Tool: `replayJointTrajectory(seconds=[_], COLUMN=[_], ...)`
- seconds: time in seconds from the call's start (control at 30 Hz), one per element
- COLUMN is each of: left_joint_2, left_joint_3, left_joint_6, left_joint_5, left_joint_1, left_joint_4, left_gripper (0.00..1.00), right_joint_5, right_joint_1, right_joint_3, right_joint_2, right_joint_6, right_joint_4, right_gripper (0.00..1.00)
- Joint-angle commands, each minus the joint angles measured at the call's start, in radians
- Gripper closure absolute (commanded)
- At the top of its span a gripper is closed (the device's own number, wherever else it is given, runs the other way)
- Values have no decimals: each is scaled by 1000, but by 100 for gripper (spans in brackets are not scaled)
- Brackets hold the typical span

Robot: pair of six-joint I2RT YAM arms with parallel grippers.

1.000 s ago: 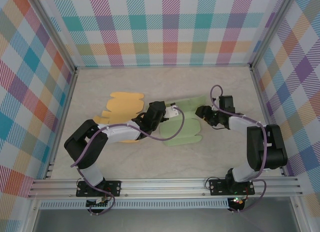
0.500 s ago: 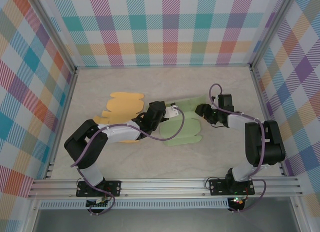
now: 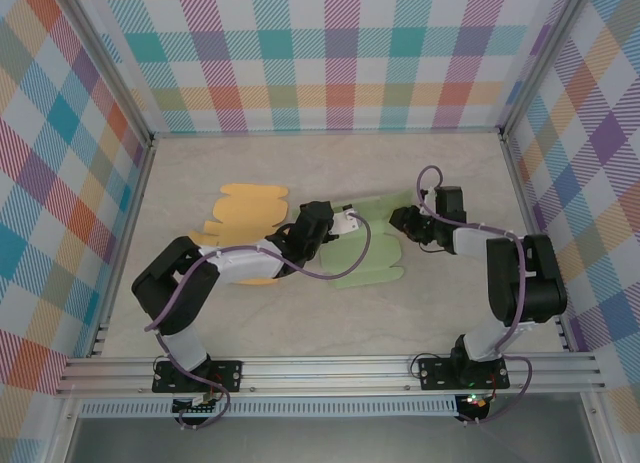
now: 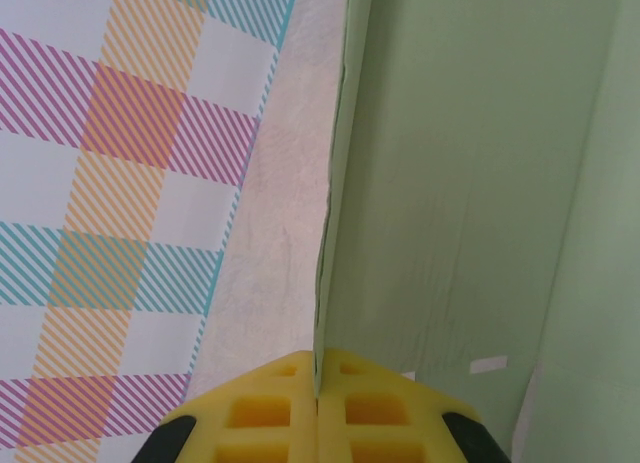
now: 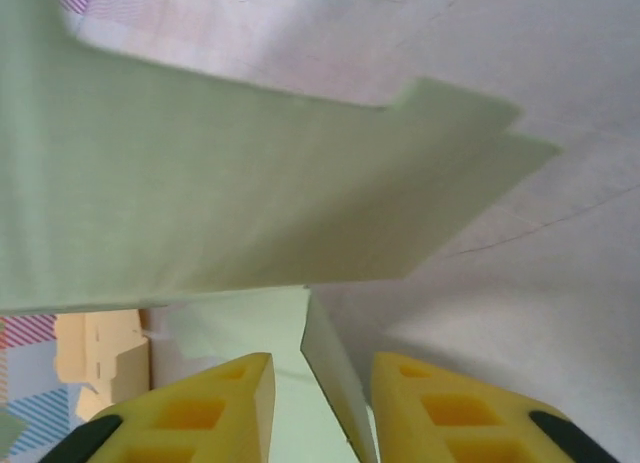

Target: Fold the paper box

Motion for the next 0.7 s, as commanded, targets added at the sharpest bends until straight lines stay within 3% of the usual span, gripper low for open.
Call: replayJointTrajectory(seconds=[0.0, 0.47, 0.67], left_joint_2=[16, 38, 56], left_joint_3=[30, 35, 2], left_joint_6=[-16, -42, 18], left_joint_5=[-2, 1, -48], left_joint_1=[-7, -12, -12], left_joint_4=[23, 30, 73], left_gripper=[100, 100, 100], right_joint_5=[-35, -15, 57], right_joint_1=[23, 92, 90], right_joint_3=[-21, 1, -18], right_joint_2=[-53, 65, -29], right_joint_6=[-2, 36, 0], right_joint_4=[47, 94, -32], right_gripper=[73, 77, 71])
